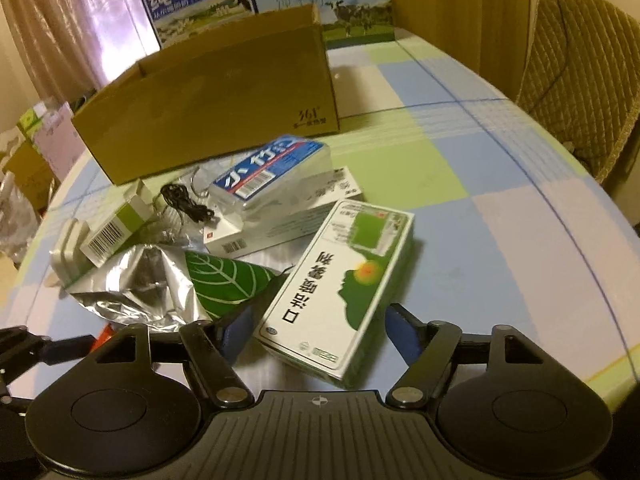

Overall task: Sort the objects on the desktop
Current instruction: 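Grasp the red candy packet with the left tool while the right tool grasps the green medicine box, then lift the red packet with the left tool while the right tool lifts the green box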

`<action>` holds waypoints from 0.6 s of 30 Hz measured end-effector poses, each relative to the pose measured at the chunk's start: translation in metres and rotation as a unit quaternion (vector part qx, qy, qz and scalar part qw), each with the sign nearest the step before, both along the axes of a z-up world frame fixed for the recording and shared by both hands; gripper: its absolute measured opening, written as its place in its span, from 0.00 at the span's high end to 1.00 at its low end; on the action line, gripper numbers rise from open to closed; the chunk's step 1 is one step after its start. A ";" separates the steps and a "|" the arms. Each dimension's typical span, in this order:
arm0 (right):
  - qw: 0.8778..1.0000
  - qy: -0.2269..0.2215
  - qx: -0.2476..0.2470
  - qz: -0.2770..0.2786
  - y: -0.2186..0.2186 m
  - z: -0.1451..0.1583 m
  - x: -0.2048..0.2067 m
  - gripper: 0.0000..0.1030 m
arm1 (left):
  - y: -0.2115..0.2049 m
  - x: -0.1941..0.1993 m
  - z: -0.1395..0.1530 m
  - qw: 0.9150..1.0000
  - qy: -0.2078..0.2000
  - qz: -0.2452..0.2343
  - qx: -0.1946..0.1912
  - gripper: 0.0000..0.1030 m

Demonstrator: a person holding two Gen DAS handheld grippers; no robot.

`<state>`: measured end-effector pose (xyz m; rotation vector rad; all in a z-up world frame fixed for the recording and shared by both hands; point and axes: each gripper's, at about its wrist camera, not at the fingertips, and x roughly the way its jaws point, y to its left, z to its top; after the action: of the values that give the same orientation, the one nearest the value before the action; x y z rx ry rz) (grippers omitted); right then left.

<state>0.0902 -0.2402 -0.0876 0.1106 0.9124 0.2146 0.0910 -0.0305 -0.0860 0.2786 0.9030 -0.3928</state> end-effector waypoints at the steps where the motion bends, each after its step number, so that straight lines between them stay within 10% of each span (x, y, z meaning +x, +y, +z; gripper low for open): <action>1: 1.000 0.005 -0.008 0.001 0.004 -0.003 0.002 0.32 | 0.000 0.001 0.000 1.000 -0.001 0.001 -0.003 0.42; 10: 0.998 0.003 -0.059 -0.020 -0.021 -0.003 -0.011 0.48 | 0.003 0.000 -0.003 1.000 0.005 0.004 -0.014 0.25; 18: 0.998 -0.013 -0.068 -0.006 -0.018 -0.010 -0.012 0.46 | 0.002 0.001 -0.002 1.000 0.000 0.000 -0.026 0.43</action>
<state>0.0782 -0.2578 -0.0975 -0.0124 0.8968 0.1417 0.0922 -0.0282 -0.0883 0.2307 0.8911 -0.4157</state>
